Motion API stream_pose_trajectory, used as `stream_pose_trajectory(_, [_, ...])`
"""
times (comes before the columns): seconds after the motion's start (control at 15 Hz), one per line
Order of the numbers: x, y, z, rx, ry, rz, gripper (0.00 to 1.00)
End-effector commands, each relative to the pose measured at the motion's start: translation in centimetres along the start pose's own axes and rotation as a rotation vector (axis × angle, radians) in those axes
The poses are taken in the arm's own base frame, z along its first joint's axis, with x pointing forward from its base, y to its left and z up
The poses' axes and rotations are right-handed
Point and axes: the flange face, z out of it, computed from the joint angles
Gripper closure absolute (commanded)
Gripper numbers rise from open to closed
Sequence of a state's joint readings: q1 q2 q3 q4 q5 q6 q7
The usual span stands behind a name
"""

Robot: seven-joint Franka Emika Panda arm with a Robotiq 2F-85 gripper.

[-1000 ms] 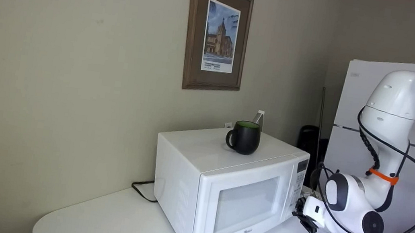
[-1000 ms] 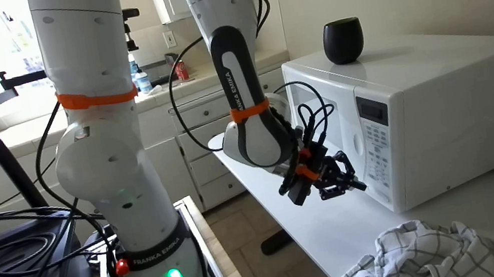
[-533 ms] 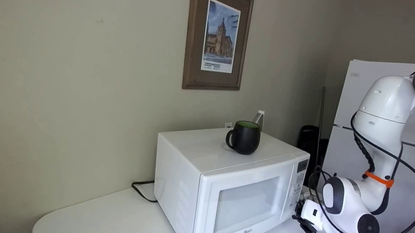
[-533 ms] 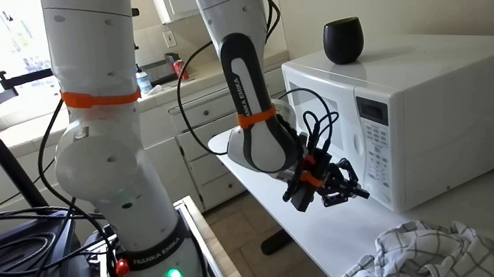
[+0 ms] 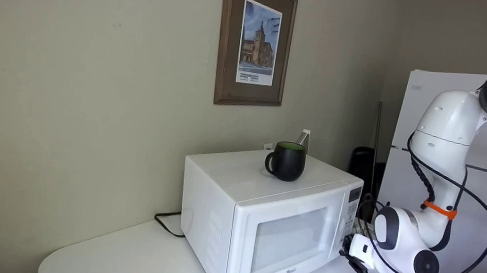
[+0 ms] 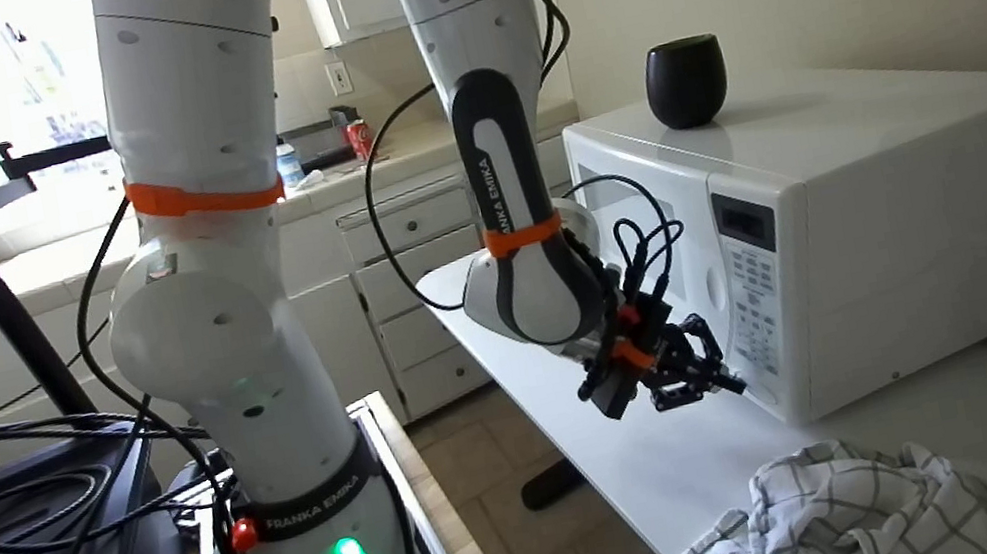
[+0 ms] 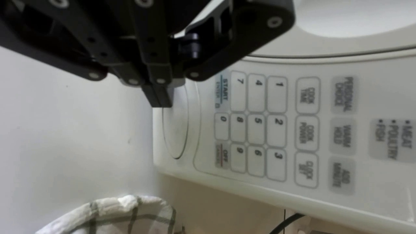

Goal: Open the microwave door by pressing the bottom right button

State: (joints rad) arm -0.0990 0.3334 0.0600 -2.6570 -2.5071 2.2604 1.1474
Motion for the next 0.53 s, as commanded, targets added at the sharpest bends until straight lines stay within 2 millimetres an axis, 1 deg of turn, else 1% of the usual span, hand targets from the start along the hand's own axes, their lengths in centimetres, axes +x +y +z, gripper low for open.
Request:
stream_pose_trajectory(0.0, [0.68,-0.06,0.43,-0.044,-0.007,-0.061,1.00])
stream_pose_trajectory(0.47, [0.50,-0.33,0.35,-0.131,-0.041,-0.125,1.00])
